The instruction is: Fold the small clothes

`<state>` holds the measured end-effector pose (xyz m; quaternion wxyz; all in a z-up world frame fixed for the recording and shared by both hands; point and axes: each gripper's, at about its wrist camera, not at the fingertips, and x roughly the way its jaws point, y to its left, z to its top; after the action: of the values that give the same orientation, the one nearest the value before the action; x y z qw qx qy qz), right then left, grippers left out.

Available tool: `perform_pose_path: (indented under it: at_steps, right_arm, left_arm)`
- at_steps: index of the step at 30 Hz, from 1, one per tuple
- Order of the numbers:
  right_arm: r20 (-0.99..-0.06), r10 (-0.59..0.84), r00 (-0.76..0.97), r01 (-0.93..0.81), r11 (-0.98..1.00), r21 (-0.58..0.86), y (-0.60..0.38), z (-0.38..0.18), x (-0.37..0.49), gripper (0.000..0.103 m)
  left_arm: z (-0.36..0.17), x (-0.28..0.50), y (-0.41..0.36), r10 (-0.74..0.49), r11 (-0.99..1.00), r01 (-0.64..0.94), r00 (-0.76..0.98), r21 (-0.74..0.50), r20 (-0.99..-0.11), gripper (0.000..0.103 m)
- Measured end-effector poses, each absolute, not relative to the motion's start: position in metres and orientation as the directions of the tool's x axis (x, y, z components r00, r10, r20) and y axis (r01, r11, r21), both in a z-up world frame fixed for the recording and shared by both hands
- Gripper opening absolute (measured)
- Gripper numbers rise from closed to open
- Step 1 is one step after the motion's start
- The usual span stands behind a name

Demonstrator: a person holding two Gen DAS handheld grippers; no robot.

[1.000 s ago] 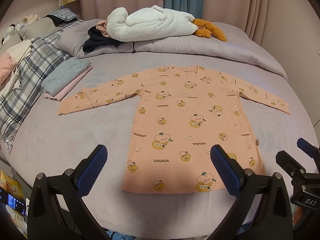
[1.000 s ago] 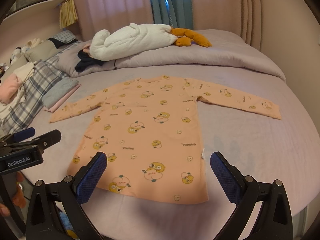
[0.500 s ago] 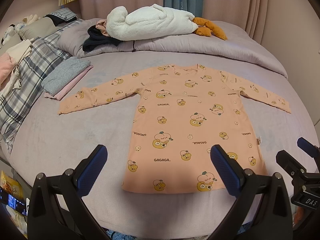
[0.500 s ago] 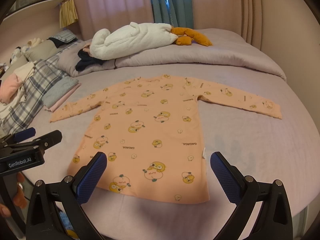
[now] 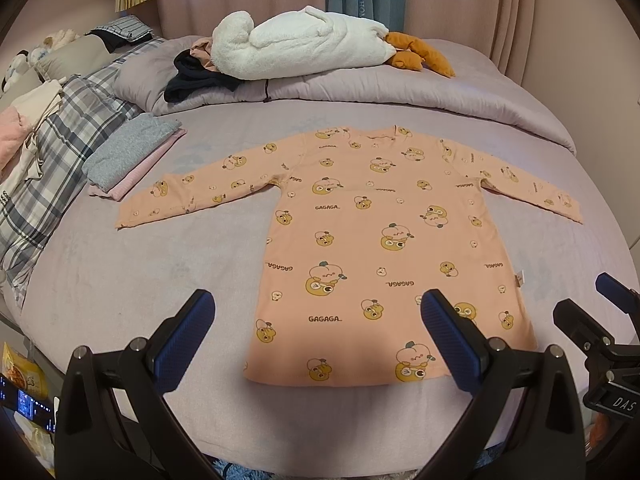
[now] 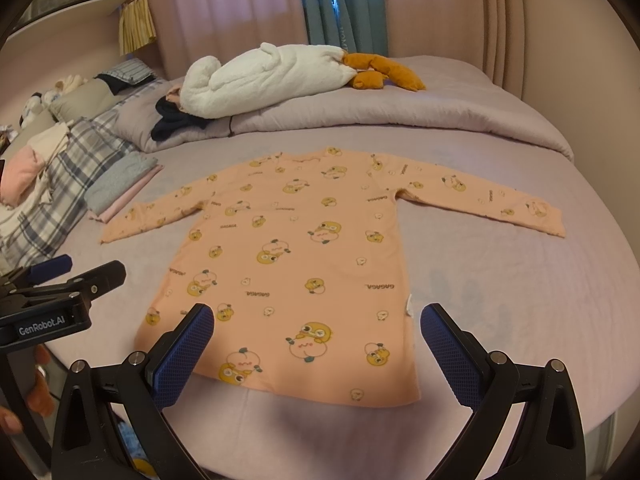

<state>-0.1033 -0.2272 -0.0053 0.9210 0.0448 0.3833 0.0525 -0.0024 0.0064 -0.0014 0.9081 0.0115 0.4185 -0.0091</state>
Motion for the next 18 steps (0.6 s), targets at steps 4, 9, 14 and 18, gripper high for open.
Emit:
perform_pose_path:
  at_steps: [4, 9, 14, 18]
  right_arm:
    - [-0.701, 0.132, 0.701, -0.064, 0.99, 0.123, -0.2268, -0.0053, -0.1036, 0.102]
    - [-0.702, 0.132, 0.7, -0.062, 0.99, 0.123, -0.2277, -0.0053, -0.1026, 0.102]
    - [-0.702, 0.131, 0.7, -0.063, 0.99, 0.123, -0.2269, -0.0053, -0.103, 0.102]
    - [-0.703, 0.131, 0.699, -0.062, 0.99, 0.123, -0.2276, -0.0052, -0.1023, 0.102]
  left_arm:
    - [-0.0028, -0.0027, 0.006, -0.006, 1.0, 0.027, 0.649, 0.015, -0.761, 0.103]
    - [-0.0033, -0.0014, 0.0038, -0.004, 0.999, 0.029, 0.648, 0.02, -0.762, 0.103]
    - [-0.0034, -0.0016, 0.0038, -0.004, 0.999, 0.03, 0.648, 0.02, -0.761, 0.103]
    - [-0.0035, -0.0013, 0.0036, -0.002, 0.999, 0.03, 0.648, 0.022, -0.761, 0.103]
